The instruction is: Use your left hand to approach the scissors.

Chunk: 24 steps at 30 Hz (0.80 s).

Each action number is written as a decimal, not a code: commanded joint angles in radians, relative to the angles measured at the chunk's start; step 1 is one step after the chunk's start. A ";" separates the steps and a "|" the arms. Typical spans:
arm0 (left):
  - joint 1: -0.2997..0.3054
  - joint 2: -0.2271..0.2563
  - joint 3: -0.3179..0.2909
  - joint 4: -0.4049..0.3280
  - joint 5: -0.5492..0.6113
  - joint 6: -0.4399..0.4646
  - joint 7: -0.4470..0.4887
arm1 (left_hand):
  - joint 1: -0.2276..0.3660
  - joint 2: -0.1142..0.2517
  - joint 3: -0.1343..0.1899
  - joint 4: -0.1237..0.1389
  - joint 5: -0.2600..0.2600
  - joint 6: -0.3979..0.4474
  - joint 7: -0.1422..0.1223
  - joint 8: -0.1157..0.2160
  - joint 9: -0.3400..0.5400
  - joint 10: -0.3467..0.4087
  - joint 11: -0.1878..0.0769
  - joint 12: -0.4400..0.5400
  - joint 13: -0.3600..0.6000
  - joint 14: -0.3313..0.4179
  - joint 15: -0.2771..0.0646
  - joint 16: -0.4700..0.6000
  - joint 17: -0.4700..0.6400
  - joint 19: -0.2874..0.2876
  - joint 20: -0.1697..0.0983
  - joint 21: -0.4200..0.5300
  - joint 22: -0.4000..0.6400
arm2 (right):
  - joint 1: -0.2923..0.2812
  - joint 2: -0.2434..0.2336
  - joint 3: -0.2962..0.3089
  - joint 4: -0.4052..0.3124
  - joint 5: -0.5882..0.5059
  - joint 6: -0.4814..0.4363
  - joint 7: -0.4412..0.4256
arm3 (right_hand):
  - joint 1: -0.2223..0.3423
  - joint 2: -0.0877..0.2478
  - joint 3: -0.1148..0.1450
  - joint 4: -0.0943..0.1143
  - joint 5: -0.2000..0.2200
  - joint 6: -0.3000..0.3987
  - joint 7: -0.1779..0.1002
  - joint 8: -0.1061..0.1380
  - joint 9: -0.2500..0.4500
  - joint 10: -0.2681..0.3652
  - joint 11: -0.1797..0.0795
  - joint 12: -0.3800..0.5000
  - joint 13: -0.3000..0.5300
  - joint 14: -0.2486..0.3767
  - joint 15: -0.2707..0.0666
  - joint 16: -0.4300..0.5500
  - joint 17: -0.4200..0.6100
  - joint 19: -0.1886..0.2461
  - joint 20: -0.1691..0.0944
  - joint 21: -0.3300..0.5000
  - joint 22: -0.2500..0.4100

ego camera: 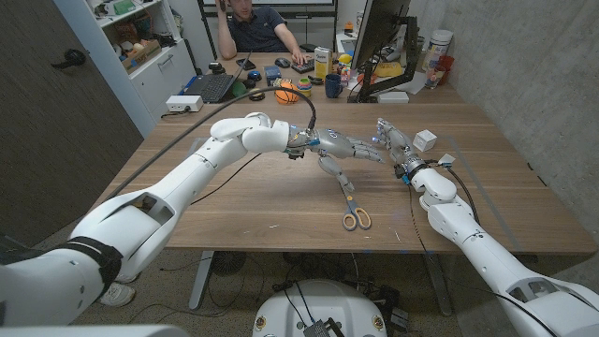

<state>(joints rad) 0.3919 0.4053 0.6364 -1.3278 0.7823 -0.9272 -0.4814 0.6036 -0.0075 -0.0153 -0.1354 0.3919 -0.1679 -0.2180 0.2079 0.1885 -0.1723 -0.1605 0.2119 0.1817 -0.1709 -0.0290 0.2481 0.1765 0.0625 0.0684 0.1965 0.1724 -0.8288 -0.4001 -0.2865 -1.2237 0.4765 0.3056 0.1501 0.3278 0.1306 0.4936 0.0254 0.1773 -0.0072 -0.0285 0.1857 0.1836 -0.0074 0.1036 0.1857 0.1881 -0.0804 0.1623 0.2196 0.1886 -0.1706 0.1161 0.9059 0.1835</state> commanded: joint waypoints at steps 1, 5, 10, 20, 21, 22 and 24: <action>0.001 0.005 0.027 -0.023 -0.024 0.015 -0.090 | 0.027 -0.004 -0.006 -0.010 0.006 -0.194 -0.002 0.011 0.004 -0.028 -0.001 0.007 -0.002 0.021 -0.020 0.010 -0.001 0.034 -0.002 0.012 0.000 | -0.004 0.000 -0.001 -0.007 0.005 -0.006 -0.003 | -0.008 0.000 0.000 0.008 0.004 -0.006 -0.005 0.005 0.005 0.001 -0.004 0.007 0.006 -0.004 0.009 0.006 0.002 -0.046 0.005 -0.003 0.006; 0.004 0.005 0.029 -0.030 -0.020 0.019 -0.102 | 0.055 -0.007 -0.013 -0.012 0.007 -0.152 -0.002 0.020 0.005 0.018 -0.008 0.009 -0.002 0.051 -0.025 0.011 -0.002 0.063 -0.012 0.009 0.000 | -0.004 0.000 -0.002 -0.006 0.004 -0.004 -0.004 | -0.010 0.000 -0.001 0.009 0.004 -0.006 -0.005 0.005 0.006 0.000 -0.002 0.006 0.006 -0.004 0.009 0.006 0.002 -0.046 0.006 -0.003 0.006; 0.006 0.005 0.028 -0.031 -0.014 0.016 -0.098 | 0.107 0.004 -0.013 -0.013 0.009 -0.080 -0.003 0.036 0.006 0.097 -0.021 0.012 -0.002 0.093 -0.049 0.008 -0.003 0.095 -0.027 0.003 0.000 | -0.003 0.001 -0.003 -0.004 0.005 -0.002 -0.002 | -0.013 0.000 -0.003 0.011 0.004 -0.006 -0.005 0.005 0.006 0.000 -0.004 0.006 0.006 -0.004 0.008 0.006 0.003 -0.046 0.006 -0.004 0.006; 0.011 0.007 0.028 -0.040 -0.015 0.023 -0.116 | 0.163 0.018 -0.015 -0.007 0.007 0.027 -0.003 0.057 0.009 0.144 -0.032 -0.006 -0.001 0.135 -0.065 -0.001 -0.003 0.118 -0.034 -0.006 0.002 | 0.003 0.006 -0.006 0.010 0.004 0.008 0.002 | -0.018 -0.001 -0.005 0.015 0.004 -0.008 -0.005 0.004 0.006 0.000 -0.001 0.006 0.006 -0.004 0.008 0.007 0.003 -0.046 0.006 -0.004 0.006; 0.011 0.008 0.028 -0.042 -0.015 0.024 -0.117 | 0.164 0.019 -0.016 -0.007 0.007 0.031 -0.003 0.058 0.009 0.146 -0.035 -0.007 -0.001 0.137 -0.068 -0.001 -0.003 0.119 -0.036 -0.006 0.002 | 0.003 0.007 -0.005 0.008 0.007 0.005 0.002 | -0.018 -0.001 -0.006 0.015 0.004 -0.008 -0.005 0.004 0.006 -0.001 -0.001 0.006 0.006 -0.004 0.008 0.007 0.003 -0.046 0.006 -0.004 0.006; 0.011 0.008 0.028 -0.042 -0.016 0.025 -0.119 | 0.167 0.019 -0.016 -0.006 0.007 0.037 -0.004 0.058 0.009 0.146 -0.037 -0.009 -0.001 0.137 -0.068 -0.003 -0.003 0.116 -0.034 -0.008 0.002 | 0.004 0.007 -0.005 0.011 0.006 0.009 0.004 | -0.019 -0.001 -0.006 0.016 0.004 -0.009 -0.005 0.004 0.006 0.000 -0.001 0.006 0.006 -0.004 0.008 0.007 0.003 -0.046 0.006 -0.004 0.006; 0.011 0.007 0.028 -0.039 -0.015 0.022 -0.115 | 0.170 0.020 -0.017 -0.005 0.006 0.043 -0.004 0.059 0.009 0.142 -0.036 -0.013 -0.001 0.138 -0.069 -0.004 -0.002 0.115 -0.035 -0.009 0.002 | 0.005 0.008 -0.006 0.013 0.007 0.009 0.004 | -0.020 -0.001 -0.007 0.017 0.004 -0.009 -0.005 0.004 0.006 -0.001 -0.001 0.006 0.006 -0.004 0.008 0.007 0.003 -0.046 0.006 -0.004 0.006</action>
<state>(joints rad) 0.3988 0.4110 0.6635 -1.3616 0.7665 -0.9075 -0.5862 0.7600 0.0095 -0.0266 -0.1408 0.3959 -0.1367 -0.2203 0.2626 0.1933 -0.0307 -0.1946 0.2032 0.1795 -0.0401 -0.0305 0.2470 0.1720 0.1750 0.0305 0.1929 0.1725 -0.8302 -0.3978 -0.2899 -1.2229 0.4811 0.3056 0.1484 0.3108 0.1345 0.4841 0.0349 0.1773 -0.0072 -0.0285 0.1857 0.1835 -0.0074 0.1037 0.1858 0.1881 -0.0804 0.1623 0.2196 0.1885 -0.1706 0.1161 0.9020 0.1835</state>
